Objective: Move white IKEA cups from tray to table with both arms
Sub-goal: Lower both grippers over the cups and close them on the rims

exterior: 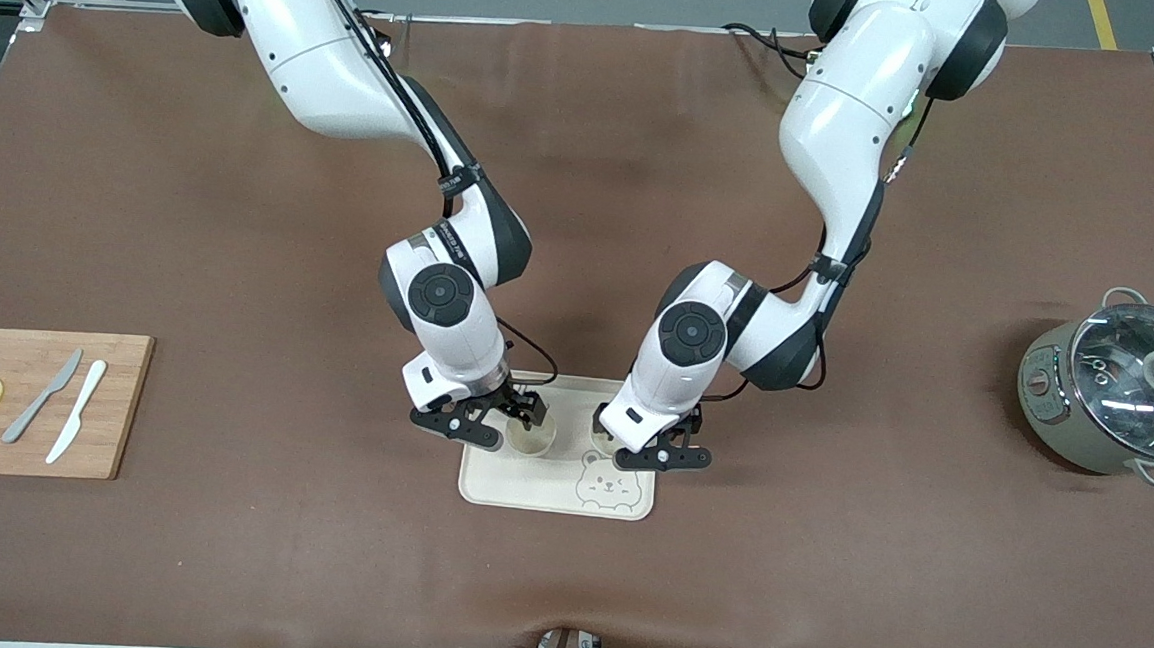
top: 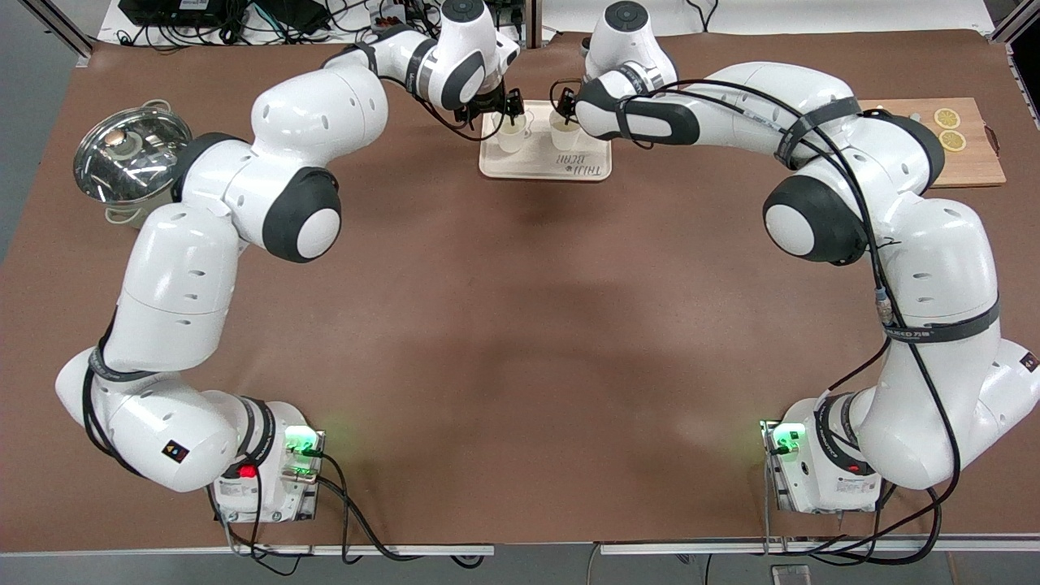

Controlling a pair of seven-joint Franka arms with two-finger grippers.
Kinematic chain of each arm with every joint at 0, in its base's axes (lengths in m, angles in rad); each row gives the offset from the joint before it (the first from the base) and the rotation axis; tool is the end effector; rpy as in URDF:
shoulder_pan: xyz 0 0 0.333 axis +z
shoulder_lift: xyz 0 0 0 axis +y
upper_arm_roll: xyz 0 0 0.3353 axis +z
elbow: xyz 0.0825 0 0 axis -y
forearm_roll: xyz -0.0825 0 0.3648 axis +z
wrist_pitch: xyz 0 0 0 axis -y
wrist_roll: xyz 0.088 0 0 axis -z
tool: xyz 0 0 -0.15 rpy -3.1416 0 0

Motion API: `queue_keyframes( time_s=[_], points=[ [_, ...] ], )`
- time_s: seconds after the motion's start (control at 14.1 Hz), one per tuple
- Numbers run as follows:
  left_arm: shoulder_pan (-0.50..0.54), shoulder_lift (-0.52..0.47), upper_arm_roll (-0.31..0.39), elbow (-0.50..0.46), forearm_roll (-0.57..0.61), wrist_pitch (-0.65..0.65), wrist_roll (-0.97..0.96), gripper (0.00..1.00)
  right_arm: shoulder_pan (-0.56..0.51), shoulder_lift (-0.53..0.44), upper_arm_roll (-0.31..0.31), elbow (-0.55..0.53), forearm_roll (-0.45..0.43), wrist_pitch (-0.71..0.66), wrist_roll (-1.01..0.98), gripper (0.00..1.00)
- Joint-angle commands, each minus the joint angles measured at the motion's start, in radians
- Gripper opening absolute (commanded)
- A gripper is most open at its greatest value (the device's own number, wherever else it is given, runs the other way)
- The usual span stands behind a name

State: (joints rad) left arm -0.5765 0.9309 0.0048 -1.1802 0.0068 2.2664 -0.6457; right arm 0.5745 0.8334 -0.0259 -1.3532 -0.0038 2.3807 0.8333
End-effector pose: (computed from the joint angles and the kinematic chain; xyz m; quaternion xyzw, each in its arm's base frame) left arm 0.6587 -0.4246 0.2156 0.9964 0.0338 0.0663 0.0406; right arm 0.6500 0.4022 0.2239 -0.9860 0.1349 -0.0815 0.0537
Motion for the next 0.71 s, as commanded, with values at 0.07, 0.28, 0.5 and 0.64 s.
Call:
queue_keyframes(
  time_s=[0.07,0.28,0.5,0.64],
  points=[
    [-0.014,0.006,0.009,0.001,-0.001,0.013,-0.058,0.38,0.002,0.021,-0.002,0.026,-0.015,0.006,0.021,1.00],
    [-0.037,0.008,0.011,-0.005,0.028,0.013,-0.141,0.00,0.002,0.033,-0.003,0.025,-0.018,0.014,0.021,1.00],
    [-0.037,0.008,0.007,-0.006,0.091,0.013,-0.184,0.00,0.002,0.047,-0.003,0.025,-0.018,0.041,0.021,1.00],
    [-0.037,0.006,0.007,-0.006,0.090,0.016,-0.184,0.00,0.002,0.049,-0.003,0.025,-0.018,0.041,0.021,1.00]
  ],
)
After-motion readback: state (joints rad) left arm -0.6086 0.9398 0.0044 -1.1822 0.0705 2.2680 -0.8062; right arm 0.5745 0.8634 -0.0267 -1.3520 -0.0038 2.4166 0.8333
